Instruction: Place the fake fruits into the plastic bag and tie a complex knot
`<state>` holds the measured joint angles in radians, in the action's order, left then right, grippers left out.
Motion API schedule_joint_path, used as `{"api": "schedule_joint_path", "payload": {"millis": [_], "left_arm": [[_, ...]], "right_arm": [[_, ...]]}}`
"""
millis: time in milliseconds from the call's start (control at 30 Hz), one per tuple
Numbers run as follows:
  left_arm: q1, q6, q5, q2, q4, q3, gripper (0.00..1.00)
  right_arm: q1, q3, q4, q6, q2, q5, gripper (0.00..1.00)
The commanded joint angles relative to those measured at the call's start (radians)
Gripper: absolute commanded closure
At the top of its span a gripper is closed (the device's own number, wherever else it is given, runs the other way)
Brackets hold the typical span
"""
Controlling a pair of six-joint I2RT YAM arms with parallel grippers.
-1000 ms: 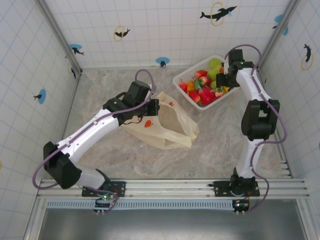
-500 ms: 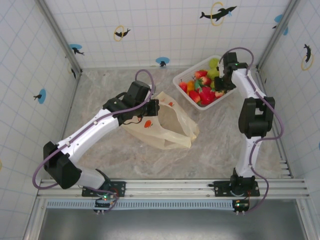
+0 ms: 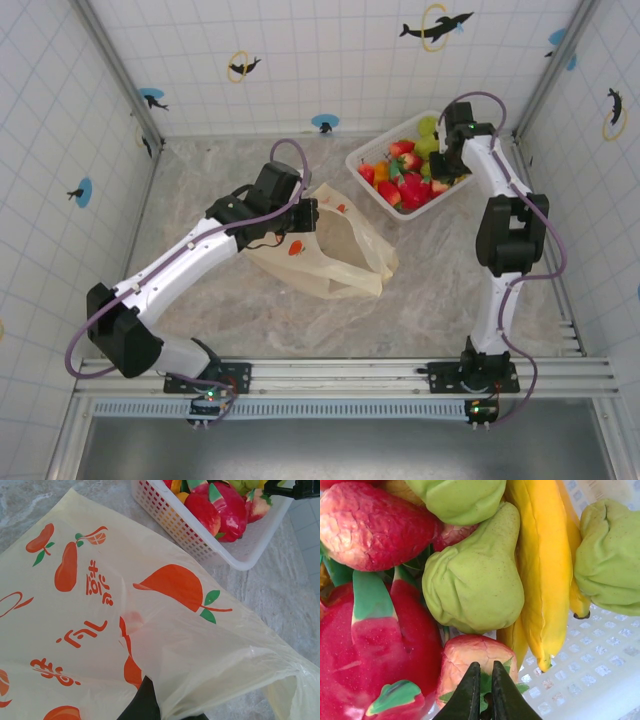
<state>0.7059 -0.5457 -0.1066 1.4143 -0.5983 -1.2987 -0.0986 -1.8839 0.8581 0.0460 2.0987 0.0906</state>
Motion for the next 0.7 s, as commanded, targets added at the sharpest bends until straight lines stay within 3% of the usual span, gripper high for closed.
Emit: {"api": "schedule_joint_path", "payload": {"millis": [0, 400, 667], "left_arm": [[-0.006, 0.018, 0.015, -0.005, -0.026, -0.015, 1.0], [-0.006, 0.019, 0.031, -0.018, -0.031, -0.018, 1.0], [-0.006, 0.02, 0.027, -0.02, -0.029, -0.026, 1.0]], "right_arm": [[-0.006, -0.035, 0.027, 0.007, -0.045, 0.023, 0.89], [-0.024, -0.041, 0.029, 0.003, -0.097, 0.046, 1.0], [-0.026, -0.046, 0.009, -0.012, -0.204, 0.027, 1.0]]}}
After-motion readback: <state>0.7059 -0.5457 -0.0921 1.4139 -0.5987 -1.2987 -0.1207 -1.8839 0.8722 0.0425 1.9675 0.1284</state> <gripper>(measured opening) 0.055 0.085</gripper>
